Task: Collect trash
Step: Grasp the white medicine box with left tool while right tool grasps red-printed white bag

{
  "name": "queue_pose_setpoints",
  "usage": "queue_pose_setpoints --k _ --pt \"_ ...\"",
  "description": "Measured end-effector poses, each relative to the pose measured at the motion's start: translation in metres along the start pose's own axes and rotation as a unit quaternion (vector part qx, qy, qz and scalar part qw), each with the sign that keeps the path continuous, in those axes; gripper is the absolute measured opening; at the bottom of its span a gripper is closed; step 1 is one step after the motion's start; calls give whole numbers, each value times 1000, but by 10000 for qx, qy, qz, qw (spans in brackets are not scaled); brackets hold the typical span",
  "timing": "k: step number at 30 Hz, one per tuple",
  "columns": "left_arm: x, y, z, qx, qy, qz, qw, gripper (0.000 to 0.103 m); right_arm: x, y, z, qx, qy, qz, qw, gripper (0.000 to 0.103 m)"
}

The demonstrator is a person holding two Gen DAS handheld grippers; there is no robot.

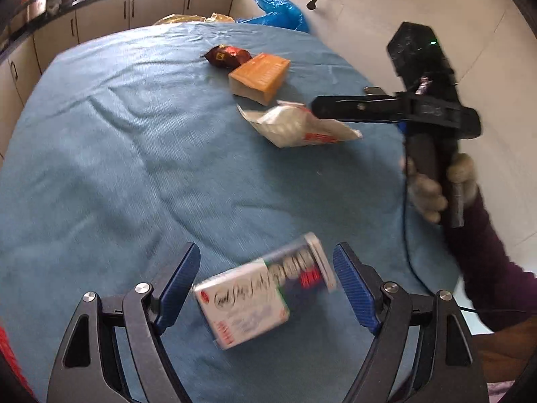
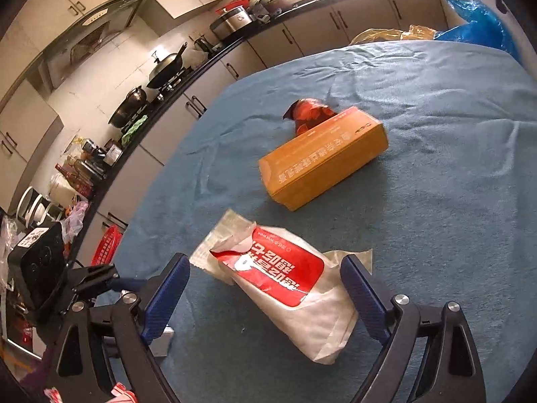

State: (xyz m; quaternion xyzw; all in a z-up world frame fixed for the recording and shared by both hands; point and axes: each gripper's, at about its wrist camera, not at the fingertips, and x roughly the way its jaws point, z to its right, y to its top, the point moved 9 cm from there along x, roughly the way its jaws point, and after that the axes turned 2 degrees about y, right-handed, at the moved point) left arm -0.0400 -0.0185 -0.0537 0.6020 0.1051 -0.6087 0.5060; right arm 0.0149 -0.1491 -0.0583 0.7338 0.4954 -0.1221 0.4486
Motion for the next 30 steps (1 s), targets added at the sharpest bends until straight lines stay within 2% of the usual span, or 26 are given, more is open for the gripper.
queue_pose_setpoints --k 2,5,7,10,16,20,23,25,27,28,29,30 --pt "-4 -9 2 12 18 6 10000 81 2 -1 -2 -84 -65 -30 9999 95" --pt "-17 -12 5 -108 -156 120 9997 81 2 -5 -9 -19 303 -193 9994 95" --pt "-25 -16 6 -127 -193 209 9995 81 3 -6 -12 -33 391 -226 9990 95" --pt "-24 -24 9 247 388 178 9988 81 7 -7 -13 -226 190 -220 9993 95" --pt "-4 -32 19 656 755 29 9950 81 13 -15 -23 -815 -304 -202 9960 97" --pt "2 -29 17 546 932 149 9940 81 18 -19 -27 -1228 -672 -203 9899 97" --pt "1 -26 13 206 907 340 9951 81 20 -20 -29 -1425 -940 -124 9852 97" --pt "0 -24 9 12 1061 468 9933 76 21 -19 -29 -1528 -1083 -75 9823 97" --pt "-1 -24 5 -81 1370 548 9890 56 20 -18 -30 -1623 -1201 2 9794 97" --pt "-3 -25 4 -146 1508 596 9867 50 19 -17 -31 -1668 -1279 60 9776 93" --pt "-5 -26 3 -214 1566 631 9854 36 18 -16 -32 -1694 -1343 109 9763 91" --pt "-8 -27 1 -297 1584 658 9847 33 18 -16 -33 -1701 -1388 131 9755 83"
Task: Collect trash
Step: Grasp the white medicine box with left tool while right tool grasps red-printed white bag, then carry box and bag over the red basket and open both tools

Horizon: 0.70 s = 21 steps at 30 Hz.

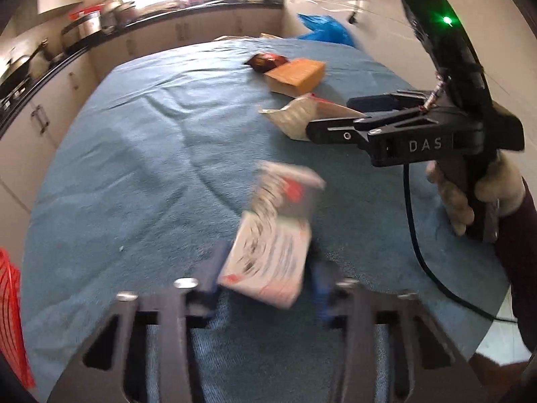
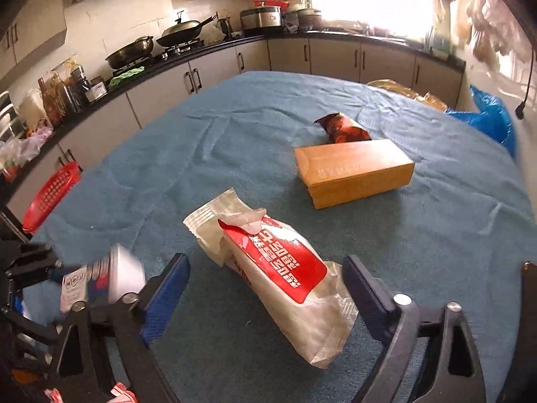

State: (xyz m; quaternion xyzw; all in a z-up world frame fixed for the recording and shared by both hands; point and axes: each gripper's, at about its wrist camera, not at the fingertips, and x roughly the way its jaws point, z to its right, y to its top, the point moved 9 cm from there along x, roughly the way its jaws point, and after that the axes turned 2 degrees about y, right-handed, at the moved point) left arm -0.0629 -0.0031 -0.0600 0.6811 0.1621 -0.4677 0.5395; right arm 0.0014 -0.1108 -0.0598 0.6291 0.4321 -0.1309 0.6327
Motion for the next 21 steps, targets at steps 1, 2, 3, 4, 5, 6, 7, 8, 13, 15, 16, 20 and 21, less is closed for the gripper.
queue_pose_setpoints --k 1,2,3,4,5,6,7,8,13,15,16,20,21 --pt "-2 -1 -2 -119 -18 14 9999 33 0 1 1 -5 -69 9 10000 73" --pt "-5 -2 -5 -278 -56 53 9996 33 -1 2 1 -14 -156 23 9999 65" --pt "-8 -5 -6 -362 -58 74 9993 33 -1 2 0 -20 -195 18 9998 46" --pt "-11 -7 -9 -475 -47 100 9988 33 0 2 -2 4 -178 -17 9998 46" --pt "-12 -8 -11 -556 -36 121 9984 33 -1 3 -4 15 -209 0 9998 45" --pt "-15 -9 -14 -657 -25 155 9977 33 -1 2 -7 2 -247 7 9997 43" --pt "-20 -11 -18 -754 3 211 9969 33 -2 2 -10 -45 -318 -9 9995 43" --pt "-25 -14 -21 -811 47 256 9964 33 -2 3 -14 -63 -346 -18 9994 43" --pt "-56 -31 -48 -1149 458 439 9913 33 -13 -5 -32 2 -424 -29 9991 41" --pt "-70 -39 -59 -1270 610 507 9887 33 -21 -6 -40 47 -433 2 9990 41" --pt "-79 -45 -66 -1359 718 563 9865 33 -25 -6 -43 67 -433 15 9990 41" --pt "-103 -62 -89 -1652 1084 716 9777 33 -39 -8 -62 89 -354 74 9993 41" --pt "-105 -65 -94 -1700 1149 736 9759 33 -43 -9 -70 59 -334 87 9994 41"
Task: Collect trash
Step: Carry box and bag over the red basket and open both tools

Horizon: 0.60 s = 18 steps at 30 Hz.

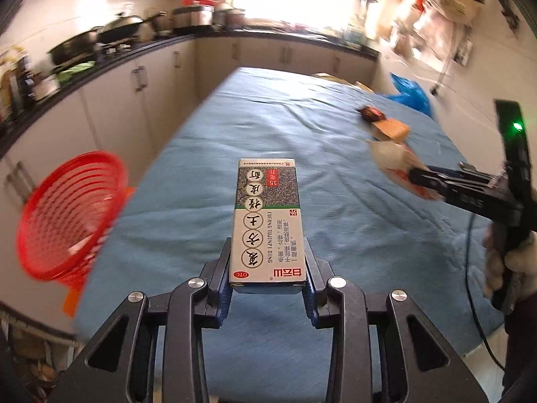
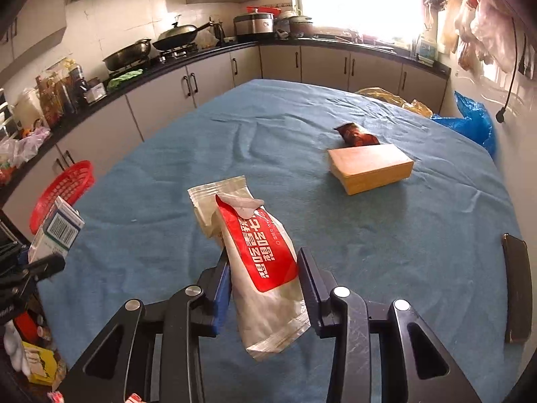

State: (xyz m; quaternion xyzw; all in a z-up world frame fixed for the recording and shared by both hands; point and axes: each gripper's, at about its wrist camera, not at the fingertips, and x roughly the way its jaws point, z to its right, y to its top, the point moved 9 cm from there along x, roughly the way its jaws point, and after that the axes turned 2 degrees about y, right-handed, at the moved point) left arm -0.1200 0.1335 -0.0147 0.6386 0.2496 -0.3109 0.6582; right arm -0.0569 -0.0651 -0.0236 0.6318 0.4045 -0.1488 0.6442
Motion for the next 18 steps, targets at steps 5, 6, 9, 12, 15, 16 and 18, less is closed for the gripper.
queue_pose_setpoints --k 5,6,9,12,15,16,18 --pt "-21 -6 -35 -300 246 168 9991 33 -9 -1 -34 -94 247 -16 9996 41" --pt "-26 -7 -43 -362 291 213 9987 33 -10 1 -40 -120 297 -21 9995 41" --pt "-37 -7 -63 -516 441 342 9971 33 -11 1 -61 -185 456 -39 9988 41" --pt "-45 -8 -86 -669 589 412 9952 33 -9 3 -85 -272 650 -78 9975 41" --pt "-51 -12 -113 -854 768 442 9924 33 -6 5 -106 -383 754 -104 9964 41" --pt "-52 -13 -120 -905 816 449 9915 33 -4 6 -114 -423 786 -115 9959 41" --pt "-54 -13 -136 -977 923 464 9898 33 1 8 -126 -471 845 -140 9952 41"
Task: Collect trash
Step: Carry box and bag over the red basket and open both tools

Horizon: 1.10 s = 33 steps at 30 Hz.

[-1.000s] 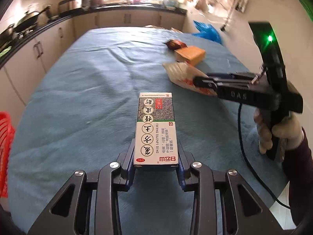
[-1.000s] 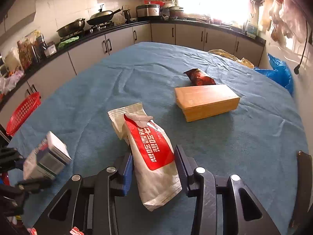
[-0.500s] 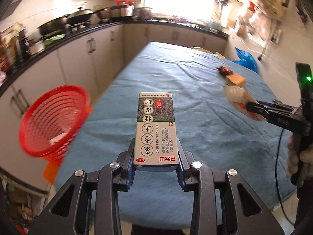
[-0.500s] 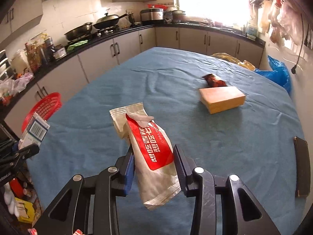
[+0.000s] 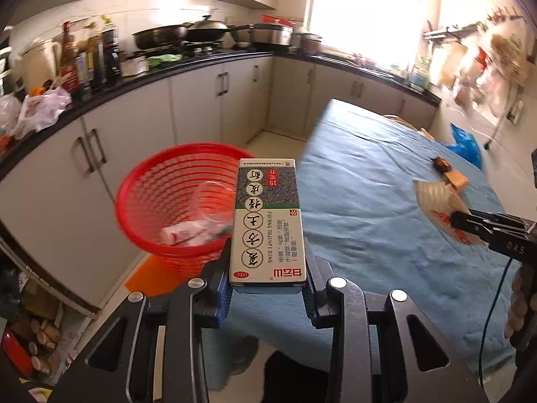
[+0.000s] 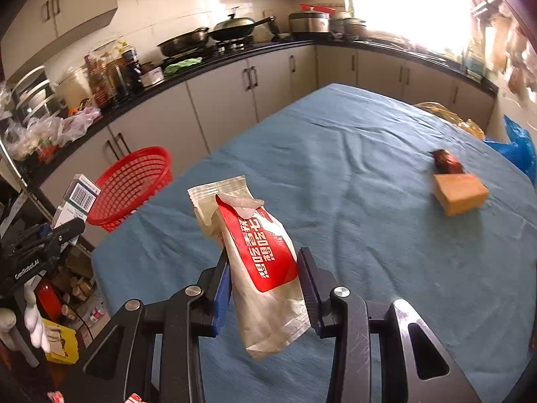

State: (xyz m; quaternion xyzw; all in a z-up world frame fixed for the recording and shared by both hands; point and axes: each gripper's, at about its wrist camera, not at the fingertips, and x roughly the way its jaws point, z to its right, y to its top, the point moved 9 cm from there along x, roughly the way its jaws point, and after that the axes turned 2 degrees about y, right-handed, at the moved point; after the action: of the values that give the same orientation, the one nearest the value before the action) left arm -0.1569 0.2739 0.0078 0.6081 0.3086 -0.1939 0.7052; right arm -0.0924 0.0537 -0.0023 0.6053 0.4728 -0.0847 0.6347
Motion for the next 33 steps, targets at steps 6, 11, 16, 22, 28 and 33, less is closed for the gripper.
queue_pose_setpoints --k 6,11,16,22,28,33 --pt "12 17 -41 -42 221 42 9997 33 29 17 -42 -9 384 -177 9991 41" --pt "37 35 -71 -199 226 -12 9995 33 57 40 -83 -30 748 -250 9969 41" --pt "65 45 -90 -500 30 -126 9987 33 90 64 -122 127 1234 -347 9917 41" --pt "74 52 -102 -715 -72 -69 9974 41 133 85 -156 366 1648 -377 9849 52" --pt "61 51 -99 -495 158 112 9986 66 145 82 -159 497 1718 -413 9830 58" --pt "44 41 -95 -397 511 185 9977 75 129 71 -136 417 1358 -294 9894 65"
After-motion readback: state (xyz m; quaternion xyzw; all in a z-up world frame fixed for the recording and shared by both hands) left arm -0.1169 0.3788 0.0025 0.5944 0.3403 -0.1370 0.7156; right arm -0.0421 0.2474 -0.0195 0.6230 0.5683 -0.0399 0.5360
